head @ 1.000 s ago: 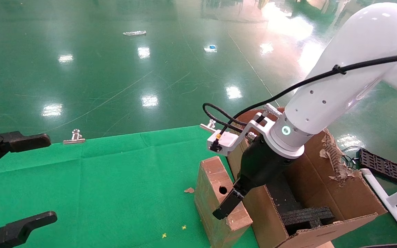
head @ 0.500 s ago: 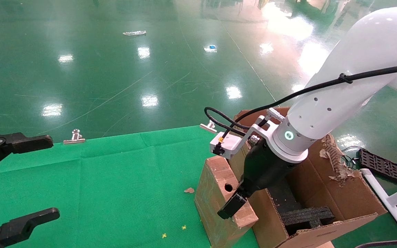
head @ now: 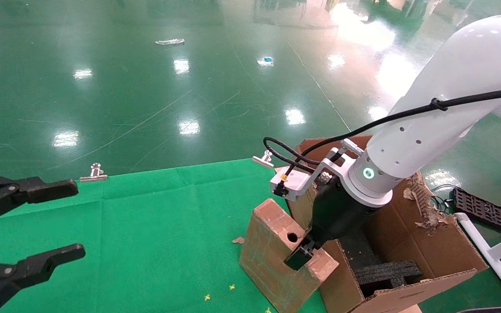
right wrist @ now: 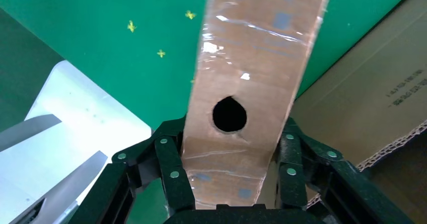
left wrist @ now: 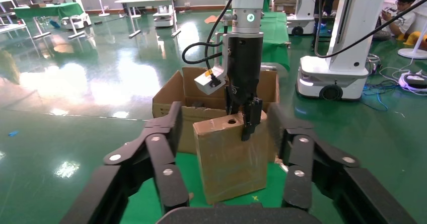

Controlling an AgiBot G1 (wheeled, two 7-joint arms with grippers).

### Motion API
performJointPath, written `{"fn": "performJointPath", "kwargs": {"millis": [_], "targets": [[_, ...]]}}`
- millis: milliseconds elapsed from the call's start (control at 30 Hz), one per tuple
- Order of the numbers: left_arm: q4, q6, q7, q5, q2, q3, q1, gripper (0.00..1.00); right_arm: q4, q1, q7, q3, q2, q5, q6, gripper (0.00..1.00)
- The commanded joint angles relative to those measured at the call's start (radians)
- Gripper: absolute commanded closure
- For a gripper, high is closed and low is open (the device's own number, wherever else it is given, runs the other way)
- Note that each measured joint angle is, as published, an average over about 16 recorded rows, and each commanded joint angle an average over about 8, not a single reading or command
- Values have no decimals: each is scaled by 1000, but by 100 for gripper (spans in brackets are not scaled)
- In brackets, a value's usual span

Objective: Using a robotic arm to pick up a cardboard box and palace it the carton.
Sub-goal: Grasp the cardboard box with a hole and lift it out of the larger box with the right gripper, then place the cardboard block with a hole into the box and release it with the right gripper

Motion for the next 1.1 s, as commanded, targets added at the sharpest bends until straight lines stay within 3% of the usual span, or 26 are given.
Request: {"fn": "performJointPath", "kwargs": {"millis": [33, 467, 800, 833, 1067, 1100], "targets": [[0, 0, 0, 0, 0, 0, 0, 100, 1, -2, -3, 0, 4, -2, 4, 100], [0, 0, 0, -1, 0, 1, 0, 100, -99, 233, -193, 140, 166, -5, 30, 100], [0, -1, 1, -1, -1, 2, 0, 100, -299, 335, -231, 134, 250, -121, -40, 100], [0, -1, 1, -1, -1, 2, 0, 94, -319, 333, -230, 128, 255, -130, -48, 100], [0, -1, 1, -1, -1, 2, 0, 6, -449, 275, -215, 81, 275, -168, -74, 100], [0, -1, 1, -1, -1, 2, 0, 0, -463, 262, -213, 74, 276, -170, -74, 100]]}}
